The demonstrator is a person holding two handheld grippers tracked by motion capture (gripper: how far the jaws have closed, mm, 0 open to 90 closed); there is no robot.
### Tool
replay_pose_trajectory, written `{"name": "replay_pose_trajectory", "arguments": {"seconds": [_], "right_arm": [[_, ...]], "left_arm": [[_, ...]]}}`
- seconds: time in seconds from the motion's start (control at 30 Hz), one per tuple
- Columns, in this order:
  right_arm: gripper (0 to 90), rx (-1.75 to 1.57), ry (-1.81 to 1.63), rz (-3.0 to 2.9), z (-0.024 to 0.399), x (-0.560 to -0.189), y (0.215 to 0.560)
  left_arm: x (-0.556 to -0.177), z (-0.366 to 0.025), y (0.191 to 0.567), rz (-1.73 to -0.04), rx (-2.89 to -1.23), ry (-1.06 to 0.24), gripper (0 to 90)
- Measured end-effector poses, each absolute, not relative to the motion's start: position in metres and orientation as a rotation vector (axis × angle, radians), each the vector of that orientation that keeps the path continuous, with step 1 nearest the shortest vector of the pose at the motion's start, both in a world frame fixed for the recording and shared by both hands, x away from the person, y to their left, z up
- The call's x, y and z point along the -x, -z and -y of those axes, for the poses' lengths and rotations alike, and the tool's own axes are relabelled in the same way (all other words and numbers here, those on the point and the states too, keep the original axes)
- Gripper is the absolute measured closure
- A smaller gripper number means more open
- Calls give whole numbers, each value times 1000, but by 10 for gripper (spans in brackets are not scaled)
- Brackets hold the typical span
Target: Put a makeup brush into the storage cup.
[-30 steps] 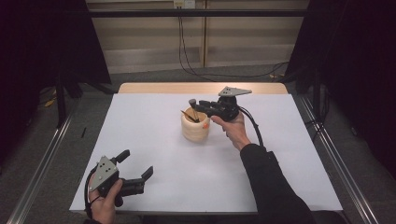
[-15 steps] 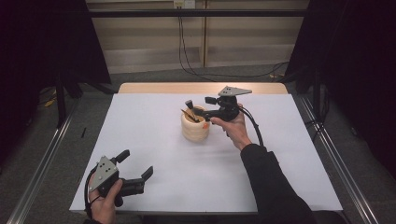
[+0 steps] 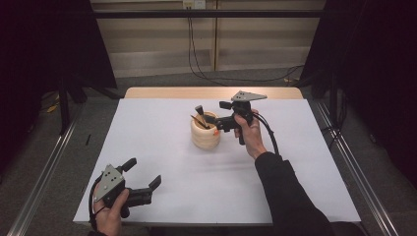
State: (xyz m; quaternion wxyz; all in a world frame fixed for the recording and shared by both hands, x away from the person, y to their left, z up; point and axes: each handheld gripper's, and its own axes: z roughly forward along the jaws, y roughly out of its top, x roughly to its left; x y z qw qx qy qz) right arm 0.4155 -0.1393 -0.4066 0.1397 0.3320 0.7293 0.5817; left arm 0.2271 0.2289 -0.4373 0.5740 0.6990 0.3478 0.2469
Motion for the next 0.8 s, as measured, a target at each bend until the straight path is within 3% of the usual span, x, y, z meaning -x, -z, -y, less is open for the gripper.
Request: {"name": "replay_pose_trajectory", "arguments": {"seconds": [0.8], "right_arm": [[27,-977,-1561,-1984,176,-391,395]], "left_arm": [[-228,-229,438,-827,-1631,-582,7]]}}
